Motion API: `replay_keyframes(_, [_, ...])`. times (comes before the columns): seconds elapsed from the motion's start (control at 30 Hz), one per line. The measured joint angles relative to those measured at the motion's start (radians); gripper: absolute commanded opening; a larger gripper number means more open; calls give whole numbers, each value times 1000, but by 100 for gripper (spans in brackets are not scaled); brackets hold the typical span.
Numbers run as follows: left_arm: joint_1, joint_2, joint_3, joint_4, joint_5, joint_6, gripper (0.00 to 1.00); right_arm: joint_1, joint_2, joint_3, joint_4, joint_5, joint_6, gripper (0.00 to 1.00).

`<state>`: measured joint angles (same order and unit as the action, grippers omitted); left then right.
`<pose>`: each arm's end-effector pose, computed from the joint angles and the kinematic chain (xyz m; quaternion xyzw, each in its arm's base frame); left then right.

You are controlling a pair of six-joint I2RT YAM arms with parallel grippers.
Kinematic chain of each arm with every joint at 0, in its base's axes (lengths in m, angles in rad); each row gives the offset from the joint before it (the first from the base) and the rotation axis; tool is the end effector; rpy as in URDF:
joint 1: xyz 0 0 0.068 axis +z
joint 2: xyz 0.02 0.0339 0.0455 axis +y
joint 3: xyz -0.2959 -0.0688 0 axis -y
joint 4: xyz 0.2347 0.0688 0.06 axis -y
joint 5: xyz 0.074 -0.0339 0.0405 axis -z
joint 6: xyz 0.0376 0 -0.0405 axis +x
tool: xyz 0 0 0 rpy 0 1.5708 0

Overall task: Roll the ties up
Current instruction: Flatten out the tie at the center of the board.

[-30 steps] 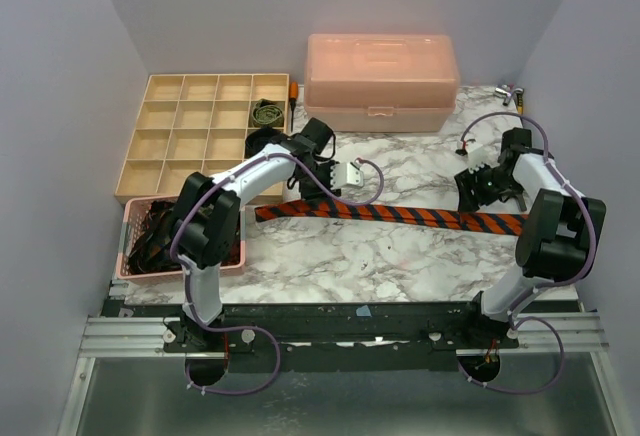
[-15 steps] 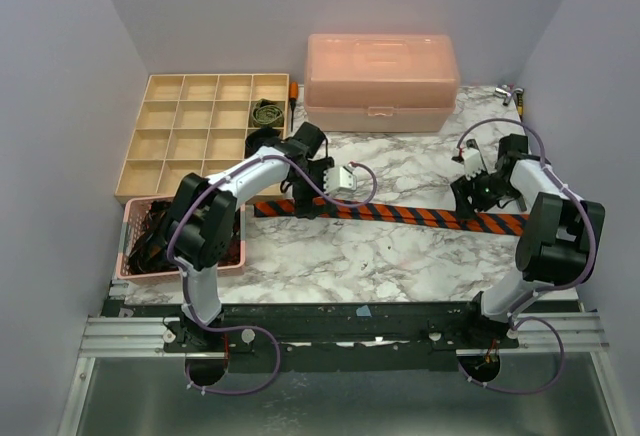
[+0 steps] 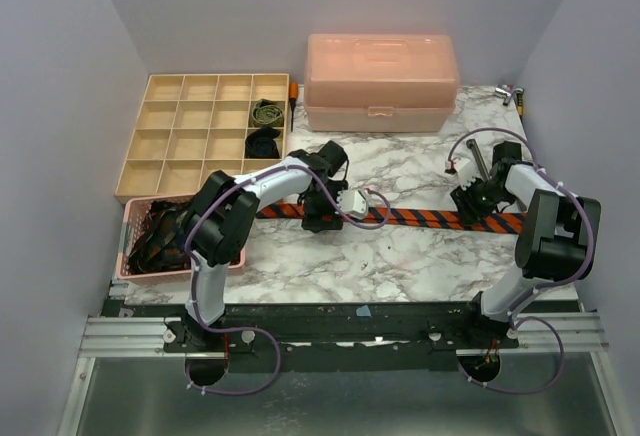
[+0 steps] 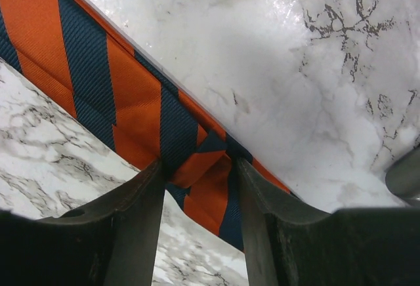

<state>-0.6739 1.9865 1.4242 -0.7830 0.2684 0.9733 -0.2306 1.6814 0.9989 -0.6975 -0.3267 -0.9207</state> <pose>0.3022 -0.2541 0.2024 0.7326 0.6582 -0.1148 0.1301 0.2884 -0.0553 0.1985 -0.3468 0.9191 0.0846 0.1670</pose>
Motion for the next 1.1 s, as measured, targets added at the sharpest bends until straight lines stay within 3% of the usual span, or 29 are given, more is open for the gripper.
replay_keyframes(0.13, [-30, -12, -19, -36, 4, 3, 72, 1, -11, -15, 6, 27, -64, 43])
replay_keyframes(0.3, [-68, -69, -91, -58, 45, -19, 72, -26, -29, -29, -18, 57, -140, 45])
replay_keyframes(0.5, [-80, -103, -127, -60, 97, -111, 90, -107, -29, 11, -134, 42, -173, 65])
replay_keyframes(0.6, [-50, -146, -154, -20, 119, -165, 98, -190, -29, 100, -208, -31, -140, 66])
replay_keyframes(0.83, [93, -350, -199, 59, 238, -293, 98, -418, -75, 204, -163, -89, 18, 60])
replay_keyframes(1.1, [153, -547, -357, 301, 286, -493, 98, -449, -19, 161, 16, -17, 147, 58])
